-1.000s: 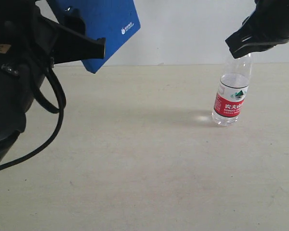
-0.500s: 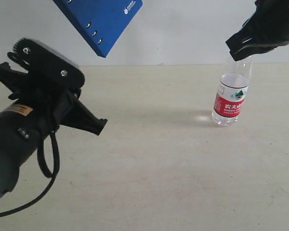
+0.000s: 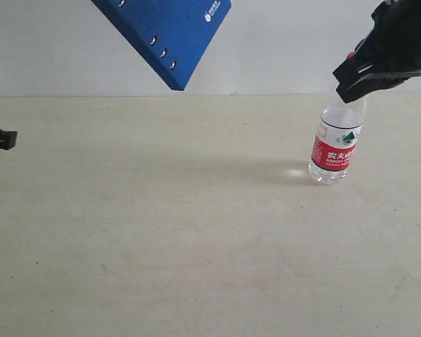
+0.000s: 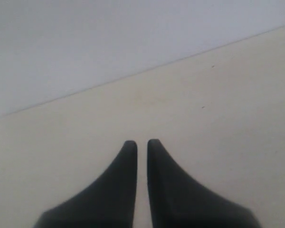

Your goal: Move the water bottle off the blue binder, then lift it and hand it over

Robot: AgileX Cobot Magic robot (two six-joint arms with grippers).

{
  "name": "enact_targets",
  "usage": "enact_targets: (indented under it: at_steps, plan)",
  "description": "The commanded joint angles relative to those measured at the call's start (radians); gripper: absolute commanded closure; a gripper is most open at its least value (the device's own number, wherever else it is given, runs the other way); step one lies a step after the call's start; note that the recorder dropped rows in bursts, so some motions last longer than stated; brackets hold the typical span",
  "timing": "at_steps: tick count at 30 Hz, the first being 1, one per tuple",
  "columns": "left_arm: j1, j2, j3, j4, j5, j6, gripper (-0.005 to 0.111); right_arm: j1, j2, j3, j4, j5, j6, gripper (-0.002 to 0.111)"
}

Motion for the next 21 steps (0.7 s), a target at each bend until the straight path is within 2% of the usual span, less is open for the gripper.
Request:
enact_targets:
  at_steps: [1,3,6,10,15,21]
  plan:
    - [0.124,-0.004,-0.005,0.053,0.149,-0.067,0.101,0.001,-0.013,0.002,0.013,0.010,-0.056,0.108]
    - [0.154,-0.018,0.033,0.046,0.108,-0.143,0.101,0.001,-0.025,0.002,0.025,0.006,-0.091,0.108]
    - [0.169,-0.081,0.107,0.037,-0.059,-0.254,0.101,0.001,-0.060,0.002,0.034,-0.021,-0.098,0.108]
    - [0.167,-0.320,0.208,0.029,-0.095,-0.259,0.101,0.001,-0.142,0.002,0.034,-0.078,-0.109,0.108]
    - [0.167,-0.604,0.252,0.010,0.011,-0.263,0.101,0.001,-0.236,0.002,0.036,-0.090,-0.109,0.108]
    - [0.167,-0.944,0.254,0.012,0.273,-0.264,0.101,0.001,-0.327,0.002,0.036,-0.071,-0.109,0.108]
